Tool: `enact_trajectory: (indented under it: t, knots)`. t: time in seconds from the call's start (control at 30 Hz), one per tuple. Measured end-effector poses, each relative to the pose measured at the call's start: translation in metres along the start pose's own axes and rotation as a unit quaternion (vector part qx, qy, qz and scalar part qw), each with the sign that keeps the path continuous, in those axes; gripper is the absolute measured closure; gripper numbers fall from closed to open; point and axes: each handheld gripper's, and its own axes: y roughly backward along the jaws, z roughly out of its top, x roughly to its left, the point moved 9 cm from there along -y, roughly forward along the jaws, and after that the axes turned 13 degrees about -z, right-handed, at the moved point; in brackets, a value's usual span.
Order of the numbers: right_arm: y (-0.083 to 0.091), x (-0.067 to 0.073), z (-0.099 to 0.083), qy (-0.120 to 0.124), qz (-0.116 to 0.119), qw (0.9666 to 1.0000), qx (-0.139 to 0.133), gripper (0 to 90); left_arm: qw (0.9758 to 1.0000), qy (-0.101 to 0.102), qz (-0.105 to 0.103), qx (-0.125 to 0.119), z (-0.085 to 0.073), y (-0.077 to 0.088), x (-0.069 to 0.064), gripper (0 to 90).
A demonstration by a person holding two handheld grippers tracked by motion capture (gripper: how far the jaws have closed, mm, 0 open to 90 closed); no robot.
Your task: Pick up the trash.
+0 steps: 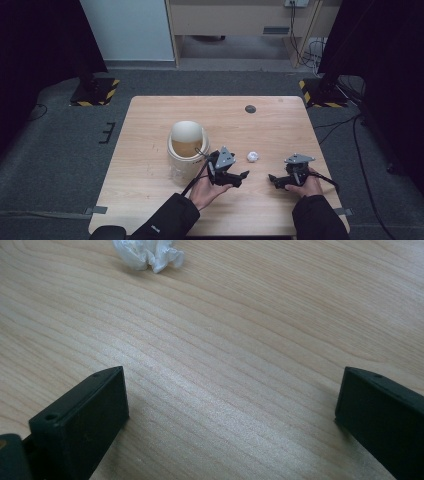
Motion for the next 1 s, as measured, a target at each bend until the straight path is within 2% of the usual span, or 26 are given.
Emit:
enact_trajectory:
  t: [0.2,0.47,0.73,0.87,1.0]
  knots:
    - [0.000,0.000,0.000,-0.001,0.000,1.0000,0.000,0.8,0.9997,0.013,0.014,-0.017,0.010,-0.009,0.015,21.3]
    - [0.000,0.000,0.000,-0.001,0.000,1.0000,0.000,0.8,0.9992,0.021,0.026,-0.020,0.012,-0.026,0.033,22.8]
    - [0.000,0.000,0.000,-0.001,0.000,1.0000,0.000,0.8,0.9994,0.021,0.026,-0.008,0.007,-0.045,0.042,24.4]
    - [0.000,0.000,0.000,-0.001,0.000,1.0000,0.000,0.8,0.9994,0.022,0.023,0.010,-0.001,-0.054,0.044,25.3]
    - [0.000,0.000,0.000,-0.001,0.000,1.0000,0.000,0.8,0.9993,0.026,0.021,0.017,-0.007,-0.063,0.046,26.8]
